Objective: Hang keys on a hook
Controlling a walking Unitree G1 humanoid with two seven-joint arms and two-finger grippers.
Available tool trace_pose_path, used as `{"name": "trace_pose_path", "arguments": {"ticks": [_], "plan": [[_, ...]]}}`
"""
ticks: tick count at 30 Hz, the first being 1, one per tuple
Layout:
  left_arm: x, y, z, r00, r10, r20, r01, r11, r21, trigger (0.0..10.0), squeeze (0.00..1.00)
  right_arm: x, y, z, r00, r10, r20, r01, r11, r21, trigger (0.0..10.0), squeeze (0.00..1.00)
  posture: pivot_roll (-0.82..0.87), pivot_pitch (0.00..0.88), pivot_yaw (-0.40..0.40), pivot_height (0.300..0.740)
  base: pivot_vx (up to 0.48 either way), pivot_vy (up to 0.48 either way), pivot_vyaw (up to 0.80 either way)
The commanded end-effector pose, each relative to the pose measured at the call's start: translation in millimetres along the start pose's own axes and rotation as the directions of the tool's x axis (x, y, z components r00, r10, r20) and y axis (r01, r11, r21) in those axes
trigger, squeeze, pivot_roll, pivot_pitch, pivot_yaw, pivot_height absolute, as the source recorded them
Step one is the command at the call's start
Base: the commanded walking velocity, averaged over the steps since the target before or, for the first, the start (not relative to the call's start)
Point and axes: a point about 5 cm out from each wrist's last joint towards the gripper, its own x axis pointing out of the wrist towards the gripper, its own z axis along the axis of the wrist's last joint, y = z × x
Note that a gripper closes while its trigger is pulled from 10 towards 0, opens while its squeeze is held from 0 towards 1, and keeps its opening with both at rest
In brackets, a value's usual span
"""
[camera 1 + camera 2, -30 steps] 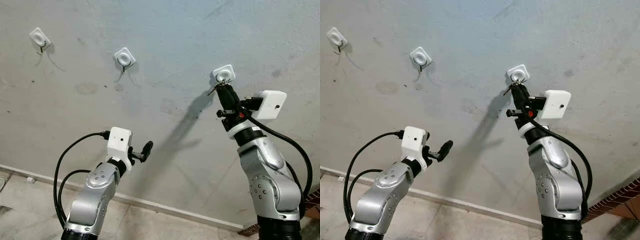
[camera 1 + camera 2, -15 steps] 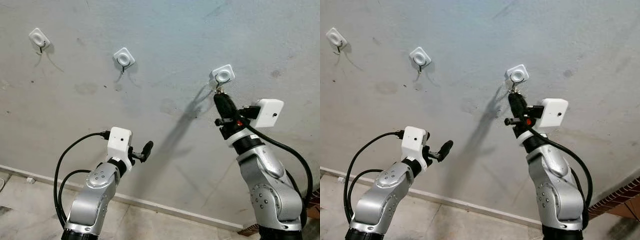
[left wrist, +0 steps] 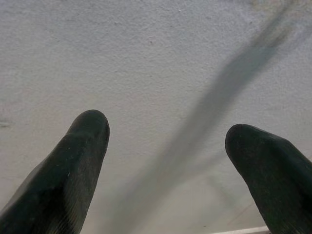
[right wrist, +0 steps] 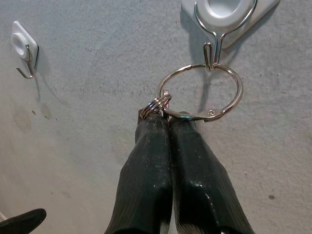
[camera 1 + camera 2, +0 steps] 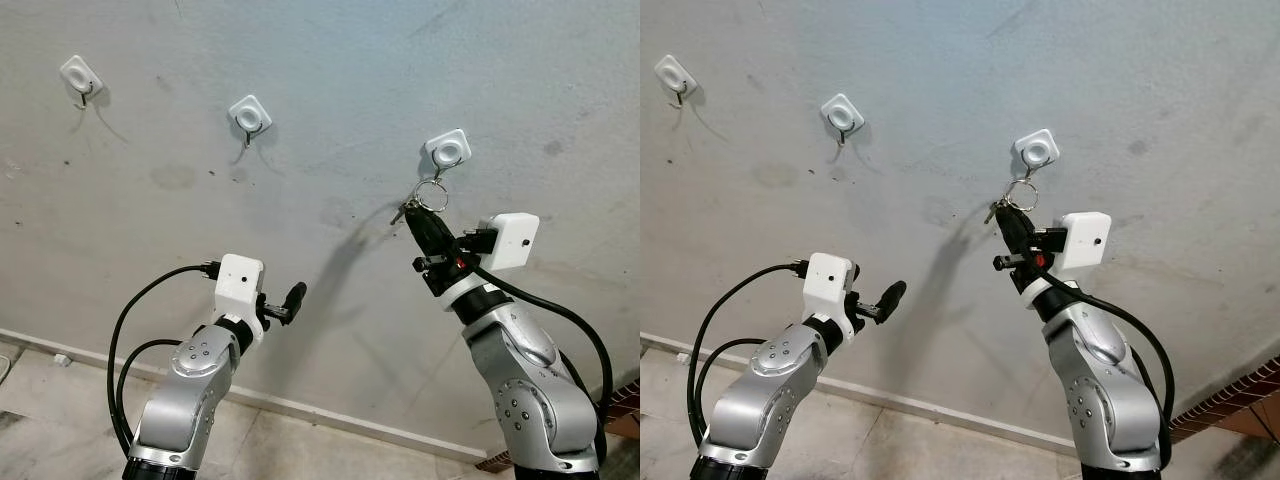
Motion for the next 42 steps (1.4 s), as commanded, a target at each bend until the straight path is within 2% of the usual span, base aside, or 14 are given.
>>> {"name": "trace_pose_path", "arguments": {"ticks": [1, 13, 14, 15, 30, 36, 42], "plan": [[1.1, -3.2, 1.4, 1.0, -0.016, 0.002, 0.016, 1.0, 0.014, 10.0, 0.0, -1.1, 0.7, 0.9, 1.0, 0.01, -0.008, -0.011, 1.0, -0.016, 10.0, 0.0, 0.12, 0.0, -0.087, 0.74, 0.0, 0.0, 0.0], [0.3, -3.5, 1.1, 1.0, -0.013, 0.003, 0.013, 1.0, 0.012, 10.0, 0.0, 1.6, 3.1, -18.6, 0.996, -0.019, -0.092, 0.012, 0.997, -0.081, 10.0, 0.0, 0.13, 0.0, -0.092, 0.74, 0.0, 0.0, 0.0], [0.0, -2.8, 1.1, 1.0, -0.01, 0.003, 0.01, 1.0, 0.01, 10.0, 0.0, 0.1, 3.2, -22.7, 0.994, -0.03, -0.106, 0.02, 0.996, -0.09, 10.0, 0.72, 0.13, 0.0, -0.092, 0.74, 0.0, 0.0, 0.0], [-0.2, -2.6, 1.1, 1.0, -0.008, 0.003, 0.008, 1.0, 0.009, 10.0, 0.0, -1.4, 3.0, -24.7, 0.993, -0.038, -0.112, 0.027, 0.995, -0.1, 10.0, 1.0, 0.13, 0.0, -0.091, 0.74, 0.0, 0.0, 0.0], [1.3, -2.8, 2.2, 1.0, -0.014, 0.004, 0.014, 1.0, 0.006, 10.0, 0.0, -15.7, 2.3, -33.1, 0.988, -0.093, -0.122, 0.077, 0.989, -0.126, 10.0, 1.0, 0.12, 0.0, -0.087, 0.74, 0.0, 0.0, 0.0], [-0.8, -5.8, 10.9, 0.998, -0.041, 0.051, 0.041, 0.999, -0.007, 10.0, 0.0, -20.4, 6.9, -23.2, 0.989, -0.137, -0.057, 0.123, 0.972, -0.2, 10.0, 1.0, 0.12, 0.0, -0.095, 0.74, 0.0, 0.0, 0.0], [-5.1, -12.2, 24.7, 0.989, -0.097, 0.109, 0.095, 0.995, 0.025, 10.0, 0.0, -26.8, 10.7, -20.1, 0.988, -0.148, -0.047, 0.136, 0.971, -0.195, 10.0, 1.0, 0.11, 0.0, -0.099, 0.74, 0.0, 0.0, 0.0]]}}
